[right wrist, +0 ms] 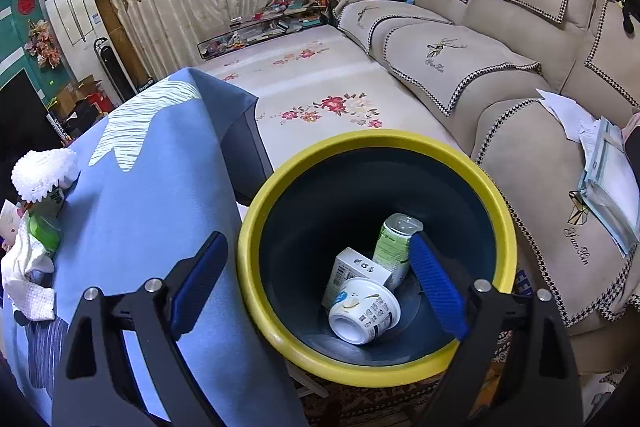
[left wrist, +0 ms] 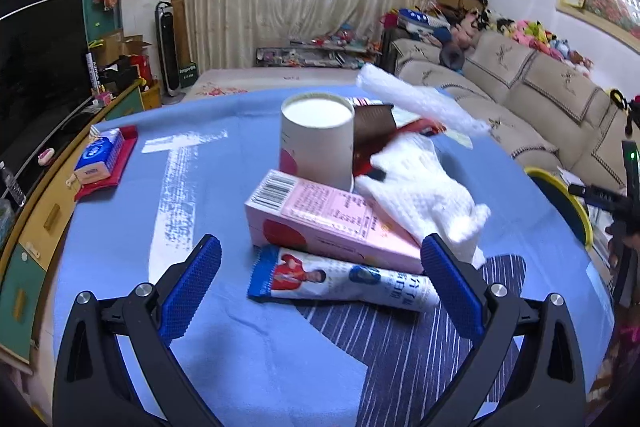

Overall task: Collect trash
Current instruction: 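Lower the white bowl into the yellow bin and open the right gripper, then grasp the white tube with the left gripper and lift it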

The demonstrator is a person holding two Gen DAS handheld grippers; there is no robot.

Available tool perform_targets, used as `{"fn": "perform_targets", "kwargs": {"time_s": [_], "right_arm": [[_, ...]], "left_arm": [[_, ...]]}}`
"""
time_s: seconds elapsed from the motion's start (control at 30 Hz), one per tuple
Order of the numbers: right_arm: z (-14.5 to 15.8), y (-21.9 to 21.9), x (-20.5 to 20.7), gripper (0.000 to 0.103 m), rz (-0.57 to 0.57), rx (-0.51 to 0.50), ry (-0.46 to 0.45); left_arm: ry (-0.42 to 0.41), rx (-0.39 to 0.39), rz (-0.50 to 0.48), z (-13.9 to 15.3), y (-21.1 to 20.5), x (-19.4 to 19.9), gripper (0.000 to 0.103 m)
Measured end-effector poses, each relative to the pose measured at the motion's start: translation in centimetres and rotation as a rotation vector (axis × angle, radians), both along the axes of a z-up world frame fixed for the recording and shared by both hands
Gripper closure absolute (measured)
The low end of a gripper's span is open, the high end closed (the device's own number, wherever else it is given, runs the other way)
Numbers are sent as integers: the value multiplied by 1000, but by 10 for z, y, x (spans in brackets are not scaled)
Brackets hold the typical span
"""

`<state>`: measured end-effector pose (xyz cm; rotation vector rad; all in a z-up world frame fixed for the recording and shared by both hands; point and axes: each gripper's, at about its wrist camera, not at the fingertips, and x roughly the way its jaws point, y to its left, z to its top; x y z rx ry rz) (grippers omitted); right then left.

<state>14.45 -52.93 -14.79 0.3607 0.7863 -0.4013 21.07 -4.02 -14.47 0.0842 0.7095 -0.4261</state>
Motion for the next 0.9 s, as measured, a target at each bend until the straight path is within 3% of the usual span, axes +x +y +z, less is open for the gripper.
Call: {"fn": "perform_targets", "kwargs": {"time_s": [0.2, 0.37, 0.5, 0.7, 0.9], "right_arm": [[0, -2, -2, 16, 4, 20, -15], [-1, 0, -2, 16, 14, 37, -25], [-1, -3, -4, 16, 15, 50, -33], [-2, -11, -10, 15, 1, 72, -45], [-4, -11, -8, 15, 9, 86, -48]], "left_arm": [[54, -11, -52, -4, -16, -4, 5], [79, 97, -43, -17, -46, -7, 5], [161, 102, -17, -32, -51, 0, 5], [237, 61, 58, -37, -30, 4, 5], [248, 67, 146, -34, 18, -10, 5]]}}
